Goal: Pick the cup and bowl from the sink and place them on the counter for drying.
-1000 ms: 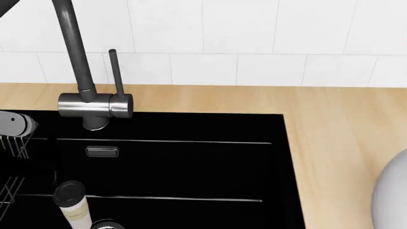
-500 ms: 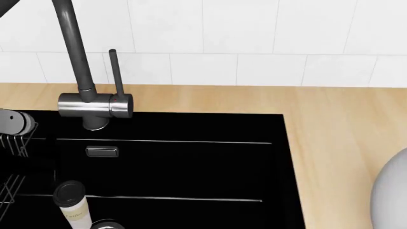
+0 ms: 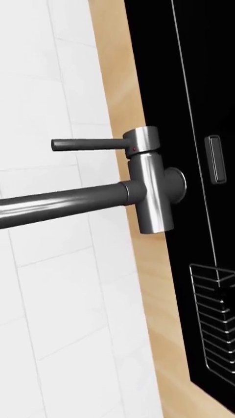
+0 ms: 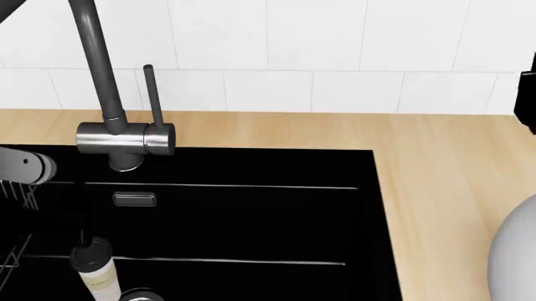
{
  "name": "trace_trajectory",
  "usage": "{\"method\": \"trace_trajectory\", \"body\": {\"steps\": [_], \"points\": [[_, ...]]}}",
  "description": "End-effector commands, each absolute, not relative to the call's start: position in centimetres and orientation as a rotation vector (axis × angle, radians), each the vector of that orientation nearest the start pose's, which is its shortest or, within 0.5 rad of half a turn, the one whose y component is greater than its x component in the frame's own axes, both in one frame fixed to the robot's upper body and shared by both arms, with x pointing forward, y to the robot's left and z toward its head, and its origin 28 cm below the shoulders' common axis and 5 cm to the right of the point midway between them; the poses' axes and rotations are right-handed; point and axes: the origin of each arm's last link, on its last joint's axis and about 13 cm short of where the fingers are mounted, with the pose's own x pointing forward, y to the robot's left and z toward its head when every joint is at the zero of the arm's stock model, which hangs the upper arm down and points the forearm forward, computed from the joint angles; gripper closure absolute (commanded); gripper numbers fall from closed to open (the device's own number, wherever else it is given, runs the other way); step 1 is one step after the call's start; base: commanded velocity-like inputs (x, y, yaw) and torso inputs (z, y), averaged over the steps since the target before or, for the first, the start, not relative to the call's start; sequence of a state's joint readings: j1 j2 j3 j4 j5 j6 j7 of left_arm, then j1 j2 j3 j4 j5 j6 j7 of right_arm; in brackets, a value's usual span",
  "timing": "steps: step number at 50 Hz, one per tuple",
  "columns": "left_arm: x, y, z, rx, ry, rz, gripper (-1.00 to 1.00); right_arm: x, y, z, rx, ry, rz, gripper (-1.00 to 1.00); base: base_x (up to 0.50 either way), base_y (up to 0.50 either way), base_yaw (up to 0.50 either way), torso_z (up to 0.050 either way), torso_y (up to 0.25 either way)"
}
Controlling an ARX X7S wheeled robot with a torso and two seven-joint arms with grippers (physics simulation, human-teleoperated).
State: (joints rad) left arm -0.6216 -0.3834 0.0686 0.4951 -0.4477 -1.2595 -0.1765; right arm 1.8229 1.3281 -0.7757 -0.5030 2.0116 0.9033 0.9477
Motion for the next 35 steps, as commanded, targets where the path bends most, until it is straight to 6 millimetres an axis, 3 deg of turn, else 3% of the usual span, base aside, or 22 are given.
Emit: {"method": "trace_trajectory", "body": {"steps": [1,10,19,32,35], "points": [[25.4,23.5,19.5,0.183,0.136,-0.05,-1.0,14.0,-18.5,35.6,-0.107,-0.195,0.0,-1.0,0.0,0.0,0.0,0.0,0.0],[25.3,21.2,19.1,0.177,0.191,-0.077,-1.0,14.0,-18.1,36.2,-0.14,-0.207,-0.01,-1.0,0.0,0.0,0.0,0.0,0.0],[23.6,19.6,17.5,0.183,0.205,-0.06,-1.0,14.1,-17.7,36.5,-0.156,-0.199,-0.013,-1.0,0.0,0.0,0.0,0.0,0.0],[25.4,16.6,15.7,0.059,0.289,0.106,-1.0,14.8,-17.8,36.1,-0.146,-0.18,-0.03,-1.0,0.0,0.0,0.0,0.0,0.0],[25.1,16.3,14.7,0.068,0.313,0.107,-1.0,15.1,-17.8,35.9,-0.142,-0.178,-0.029,-1.0,0.0,0.0,0.0,0.0,0.0]]}}
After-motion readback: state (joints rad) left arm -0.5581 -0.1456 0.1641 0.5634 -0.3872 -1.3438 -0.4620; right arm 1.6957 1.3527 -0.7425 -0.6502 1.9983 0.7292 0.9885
